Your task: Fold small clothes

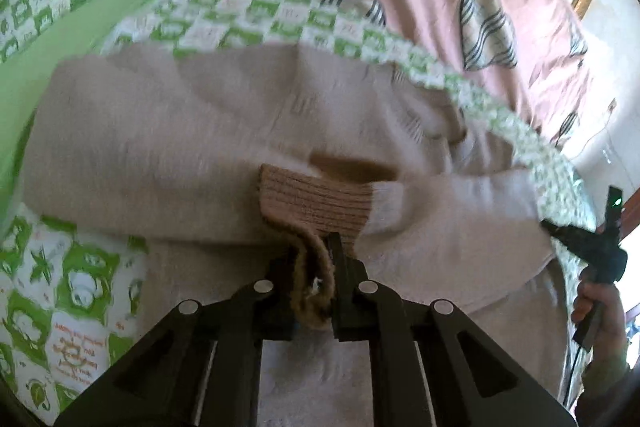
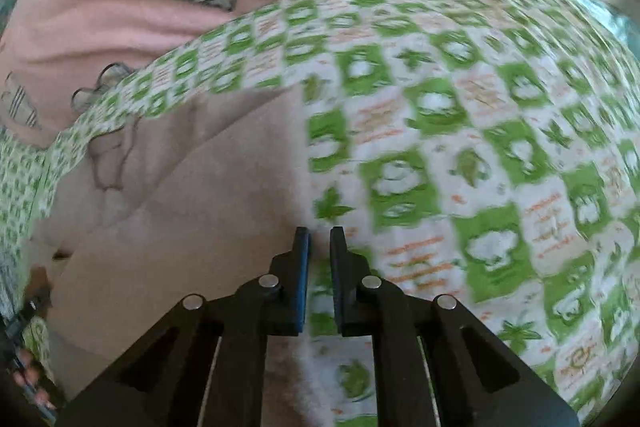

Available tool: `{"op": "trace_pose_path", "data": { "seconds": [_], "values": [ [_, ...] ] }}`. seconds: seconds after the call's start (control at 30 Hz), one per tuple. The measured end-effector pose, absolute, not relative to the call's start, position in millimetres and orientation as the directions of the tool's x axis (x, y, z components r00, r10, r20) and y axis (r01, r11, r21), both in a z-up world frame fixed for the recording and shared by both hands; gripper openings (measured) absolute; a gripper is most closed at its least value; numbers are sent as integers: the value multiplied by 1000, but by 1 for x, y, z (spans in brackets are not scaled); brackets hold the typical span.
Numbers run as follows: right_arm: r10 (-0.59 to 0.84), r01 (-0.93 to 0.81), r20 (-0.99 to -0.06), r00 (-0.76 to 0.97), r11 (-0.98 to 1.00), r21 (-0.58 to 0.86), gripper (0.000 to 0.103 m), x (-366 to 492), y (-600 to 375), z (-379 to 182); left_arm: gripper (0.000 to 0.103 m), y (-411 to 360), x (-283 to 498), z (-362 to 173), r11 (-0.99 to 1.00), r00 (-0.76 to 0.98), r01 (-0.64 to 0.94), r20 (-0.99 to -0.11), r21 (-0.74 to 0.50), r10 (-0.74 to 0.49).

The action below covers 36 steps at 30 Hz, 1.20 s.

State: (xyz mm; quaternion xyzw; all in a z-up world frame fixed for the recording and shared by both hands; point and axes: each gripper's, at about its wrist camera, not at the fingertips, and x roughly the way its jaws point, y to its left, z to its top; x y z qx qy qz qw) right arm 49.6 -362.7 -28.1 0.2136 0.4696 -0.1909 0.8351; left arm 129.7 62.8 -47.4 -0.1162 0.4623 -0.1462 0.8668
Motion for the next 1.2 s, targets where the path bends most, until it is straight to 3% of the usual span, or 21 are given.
{"op": "trace_pose_path", "data": {
  "seconds": [0.07, 0.13, 0.2, 0.23, 0.5, 0.67, 0.77, 0.8, 0.83, 1.03, 1.2],
  "values": [
    [-72, 516, -845, 530, 818, 254, 12, 40, -364, -20, 15, 67, 123, -48, 930, 510, 144, -780, -338, -363],
    [-60, 501, -833, 550, 822, 272, 21, 35, -356, -12, 26, 76, 114, -44, 928, 508, 133, -779, -349, -366],
    [-47, 478, -815, 578, 829, 291, 47, 29, -341, -3, 29, 88, 107, -41, 924, 512, 105, -776, -368, -368],
    [-36, 465, -807, 590, 832, 303, 50, 28, -334, -2, 30, 92, 105, -40, 920, 512, 96, -774, -379, -372],
    [132, 300, -793, 595, 879, 372, 50, 25, -255, 0, 41, 126, 133, -35, 853, 496, -23, -746, -522, -443],
    [204, 232, -792, 575, 888, 397, 50, 31, -221, -6, 51, 115, 159, -39, 838, 455, -38, -756, -544, -470],
    [231, 201, -795, 560, 893, 402, 50, 35, -207, -10, 45, 108, 174, -44, 849, 455, -44, -768, -526, -452],
    [235, 197, -795, 558, 894, 403, 50, 37, -205, -11, 25, 106, 178, -43, 854, 467, -34, -764, -518, -445],
    [240, 192, -796, 556, 894, 404, 50, 38, -202, -12, 13, 104, 182, -41, 864, 477, -24, -765, -503, -432],
    [247, 201, -798, 550, 888, 413, 50, 41, -205, -19, 6, 107, 186, -4, 865, 589, 33, -690, -501, -422],
    [227, 230, -784, 577, 876, 423, 50, 33, -217, -14, 5, 92, 173, 48, 802, 643, 143, -561, -580, -521]
  ]
}}
